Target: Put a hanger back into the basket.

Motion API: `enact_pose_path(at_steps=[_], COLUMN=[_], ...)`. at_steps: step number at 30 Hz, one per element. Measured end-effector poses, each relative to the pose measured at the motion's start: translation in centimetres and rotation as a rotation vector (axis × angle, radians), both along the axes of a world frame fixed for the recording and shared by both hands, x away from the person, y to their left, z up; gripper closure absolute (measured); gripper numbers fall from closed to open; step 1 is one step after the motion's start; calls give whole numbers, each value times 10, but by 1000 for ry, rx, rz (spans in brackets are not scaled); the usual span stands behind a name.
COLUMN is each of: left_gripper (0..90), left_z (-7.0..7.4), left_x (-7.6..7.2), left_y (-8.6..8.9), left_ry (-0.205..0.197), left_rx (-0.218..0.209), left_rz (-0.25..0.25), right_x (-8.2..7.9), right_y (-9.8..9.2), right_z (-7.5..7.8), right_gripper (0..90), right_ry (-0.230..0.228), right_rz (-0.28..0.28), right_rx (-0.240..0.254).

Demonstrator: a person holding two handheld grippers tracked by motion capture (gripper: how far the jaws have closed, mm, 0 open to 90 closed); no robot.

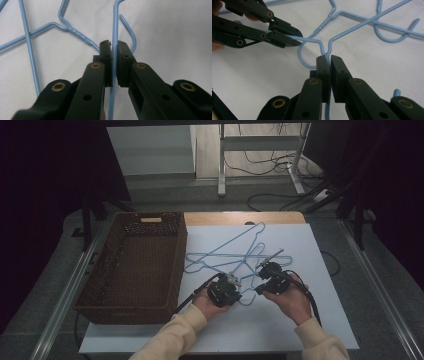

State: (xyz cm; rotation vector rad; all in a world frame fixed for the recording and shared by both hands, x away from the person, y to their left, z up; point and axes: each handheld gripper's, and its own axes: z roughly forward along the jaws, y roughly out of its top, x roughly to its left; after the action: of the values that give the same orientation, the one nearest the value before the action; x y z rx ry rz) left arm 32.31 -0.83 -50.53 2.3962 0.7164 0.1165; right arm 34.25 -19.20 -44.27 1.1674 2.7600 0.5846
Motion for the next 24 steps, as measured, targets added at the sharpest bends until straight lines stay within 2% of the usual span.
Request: enact_pose_path(at_steps=[2,4,5,6,7,10,12,14,16,18,24], left_gripper=[858,859,860,860,860,860,860,860,861,861,862], left_z=[1,1,1,2,3,8,13,15,18,21,33], left_x=[-1,-1,-1,-1,-1,-2,-2,-2,-2,-1,-3], left_y=[0,1,2,4,5,9,13,16,20,24,33], left_ry=[2,-1,1,-4,-8,-22,-31,-39,-44,-49,-72], left_rx=[-11,-4,-4,-3,-4,-23,-36,-46,-60,-66,-88], left_rz=[12,13,14,15,16,32,45,60,77,87,112], right_x=[0,-1,-1,-1,-2,-5,-7,-10,-10,-11,-13], right_y=[-1,-5,-9,-13,-20,-38,-49,-60,-71,-79,-89], right_z=[2,6,12,16,24,37,40,41,41,41,32], right_gripper=[843,746,659,607,548,440,370,352,346,341,330], right_ry=[-19,-43,-74,-95,-140,-239,-283,-322,-333,-343,-367], right_rz=[0,-7,-20,-30,-44,-62,-79,-95,-103,-108,-103], right_rx=[13,58,118,156,212,312,343,368,429,453,457])
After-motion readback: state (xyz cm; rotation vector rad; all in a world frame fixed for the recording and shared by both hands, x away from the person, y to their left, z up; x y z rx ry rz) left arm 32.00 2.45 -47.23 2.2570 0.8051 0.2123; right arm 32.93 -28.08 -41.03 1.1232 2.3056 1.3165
